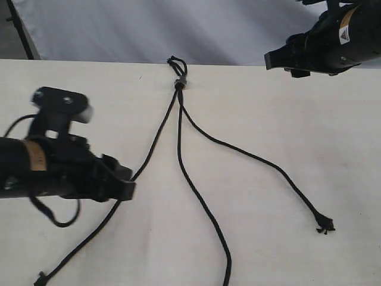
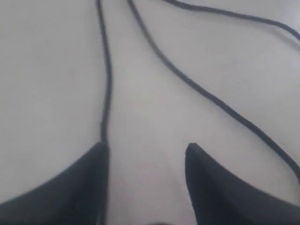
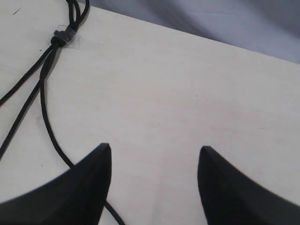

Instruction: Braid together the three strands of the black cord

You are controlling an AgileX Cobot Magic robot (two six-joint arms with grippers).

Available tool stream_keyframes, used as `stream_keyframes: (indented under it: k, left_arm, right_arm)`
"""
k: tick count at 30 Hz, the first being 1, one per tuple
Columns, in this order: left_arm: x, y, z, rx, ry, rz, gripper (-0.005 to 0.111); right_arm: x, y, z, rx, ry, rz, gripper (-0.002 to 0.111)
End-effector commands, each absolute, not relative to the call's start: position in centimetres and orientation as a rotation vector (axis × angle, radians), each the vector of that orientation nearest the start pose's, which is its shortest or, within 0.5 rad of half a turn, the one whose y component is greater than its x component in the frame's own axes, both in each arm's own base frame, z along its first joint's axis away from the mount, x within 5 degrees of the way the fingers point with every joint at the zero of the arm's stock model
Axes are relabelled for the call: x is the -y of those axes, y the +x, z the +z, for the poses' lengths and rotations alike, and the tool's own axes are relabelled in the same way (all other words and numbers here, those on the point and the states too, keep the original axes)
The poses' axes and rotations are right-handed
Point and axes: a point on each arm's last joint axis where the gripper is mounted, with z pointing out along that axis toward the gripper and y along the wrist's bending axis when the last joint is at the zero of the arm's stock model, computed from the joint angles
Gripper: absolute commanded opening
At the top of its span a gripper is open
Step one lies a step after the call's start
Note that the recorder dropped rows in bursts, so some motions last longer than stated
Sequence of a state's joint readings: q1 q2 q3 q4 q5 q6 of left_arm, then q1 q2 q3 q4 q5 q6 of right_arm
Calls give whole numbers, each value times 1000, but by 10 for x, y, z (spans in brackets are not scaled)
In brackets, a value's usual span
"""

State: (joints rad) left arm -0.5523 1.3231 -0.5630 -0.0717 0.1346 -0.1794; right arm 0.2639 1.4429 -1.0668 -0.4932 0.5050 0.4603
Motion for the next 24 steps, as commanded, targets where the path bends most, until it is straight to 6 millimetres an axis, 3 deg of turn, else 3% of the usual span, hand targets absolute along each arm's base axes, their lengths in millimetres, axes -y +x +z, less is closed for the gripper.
stream_keyframes:
  k: [1,6,14,18,24]
  left_arm:
    - [183,228,181,-2480,508,-410,49]
    - [220,258,167,-2582,571,-375,49]
    - [240,280,177,-2682,525,-361,49]
    - [248,291,173,-2794,559,-294,49]
    - [261,305,164,-2819,524,-292,49]
  right_arm:
    - [-60,311,297,-2283,-199,-147,53]
    - [-60,311,297,-2280,-223,-157,53]
    - [-60,310,296,-2286,-214,-153,53]
    - [-61,310,293,-2287,-219,-147,53]
    - [-61,310,293,-2282,-213,-139,53]
